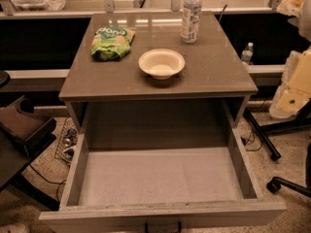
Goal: Close top drawer
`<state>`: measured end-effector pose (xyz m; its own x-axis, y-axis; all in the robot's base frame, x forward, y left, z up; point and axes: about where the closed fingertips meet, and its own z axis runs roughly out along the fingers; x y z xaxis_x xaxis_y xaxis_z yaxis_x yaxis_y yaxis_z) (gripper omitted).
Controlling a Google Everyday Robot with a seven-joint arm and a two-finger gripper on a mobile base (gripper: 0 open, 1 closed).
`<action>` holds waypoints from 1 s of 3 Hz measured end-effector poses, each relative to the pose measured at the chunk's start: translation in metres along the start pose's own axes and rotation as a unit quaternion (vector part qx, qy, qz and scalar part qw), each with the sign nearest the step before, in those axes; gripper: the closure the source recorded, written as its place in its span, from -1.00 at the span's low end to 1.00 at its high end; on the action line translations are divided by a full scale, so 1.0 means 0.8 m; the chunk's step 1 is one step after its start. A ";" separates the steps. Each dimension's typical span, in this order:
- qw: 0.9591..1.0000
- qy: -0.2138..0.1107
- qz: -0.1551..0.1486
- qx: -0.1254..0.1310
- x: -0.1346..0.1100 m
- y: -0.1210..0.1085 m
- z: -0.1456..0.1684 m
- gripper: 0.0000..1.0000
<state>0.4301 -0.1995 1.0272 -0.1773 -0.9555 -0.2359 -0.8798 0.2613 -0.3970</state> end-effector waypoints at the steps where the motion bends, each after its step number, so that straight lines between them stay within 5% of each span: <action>1: 1.000 0.000 0.000 0.000 0.000 0.000 0.000 -1.00; 2: 1.000 -0.013 0.009 0.001 0.003 0.006 0.009 -1.00; 3: 0.997 -0.062 0.047 0.004 0.029 0.048 0.041 -1.00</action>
Offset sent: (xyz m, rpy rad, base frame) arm -0.0074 -0.0060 -0.0685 0.2080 -0.0149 -0.0525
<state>0.4068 -0.2071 0.9779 -0.2015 -0.9025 -0.3807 -0.8582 0.3500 -0.3754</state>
